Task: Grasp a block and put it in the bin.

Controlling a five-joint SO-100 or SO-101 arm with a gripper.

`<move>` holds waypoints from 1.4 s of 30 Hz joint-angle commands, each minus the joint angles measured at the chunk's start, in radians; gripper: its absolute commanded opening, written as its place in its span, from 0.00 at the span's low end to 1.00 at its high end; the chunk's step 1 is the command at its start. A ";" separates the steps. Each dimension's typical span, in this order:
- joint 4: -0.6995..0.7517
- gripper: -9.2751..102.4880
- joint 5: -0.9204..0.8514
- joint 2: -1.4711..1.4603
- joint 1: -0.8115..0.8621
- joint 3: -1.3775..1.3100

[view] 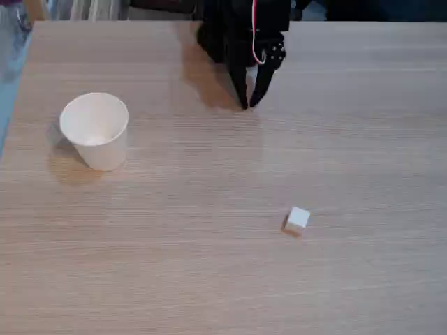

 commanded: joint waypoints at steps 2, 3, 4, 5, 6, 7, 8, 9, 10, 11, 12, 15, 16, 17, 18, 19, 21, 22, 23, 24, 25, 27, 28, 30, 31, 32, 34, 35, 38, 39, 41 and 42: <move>0.005 0.12 -0.005 0.003 -0.029 0.014; 0.005 0.11 0.002 0.003 -0.029 0.014; 0.003 0.11 0.009 0.003 -0.026 0.014; 0.003 0.11 0.009 0.003 -0.020 0.014; 0.003 0.11 0.009 0.003 -0.012 0.014; 0.003 0.11 0.009 0.003 -0.006 0.014; 0.003 0.11 0.009 0.003 -0.002 0.014; 0.003 0.11 0.009 0.003 -0.003 0.014; 0.003 0.11 0.009 0.003 -0.009 0.014; 0.003 0.10 0.009 0.003 -0.011 0.014; 0.003 0.09 0.009 0.003 -0.011 0.014; 0.005 0.11 -0.008 0.003 -0.002 0.014; 0.006 0.11 -0.021 0.003 -0.002 0.014; 0.006 0.10 -0.029 0.003 -0.009 0.014; 0.006 0.08 -0.025 0.003 -0.018 0.014; 0.006 0.08 -0.018 0.003 -0.025 0.015; 0.005 0.08 -0.006 0.003 -0.038 0.015; 0.002 0.08 0.021 0.003 -0.051 0.015; -0.003 0.08 0.052 0.003 -0.064 0.015; -0.006 0.08 0.072 0.003 -0.075 0.015; -0.006 0.08 0.074 0.003 -0.077 0.015; -0.006 0.08 0.060 0.003 -0.072 0.015; -0.005 0.08 0.049 0.003 -0.072 0.015; -0.003 0.08 0.044 0.003 -0.080 0.015; -0.003 0.08 0.046 0.003 -0.081 0.015; -0.002 0.08 0.044 0.003 -0.081 0.012; 0.000 0.08 0.040 0.003 -0.074 0.009; 0.003 0.08 0.029 0.003 -0.066 0.006; 0.015 0.08 0.005 0.003 -0.058 -0.011; 0.017 0.08 0.000 0.003 -0.058 -0.023; 0.017 0.08 -0.017 0.003 -0.058 -0.054; 0.018 0.08 -0.023 0.003 -0.058 -0.072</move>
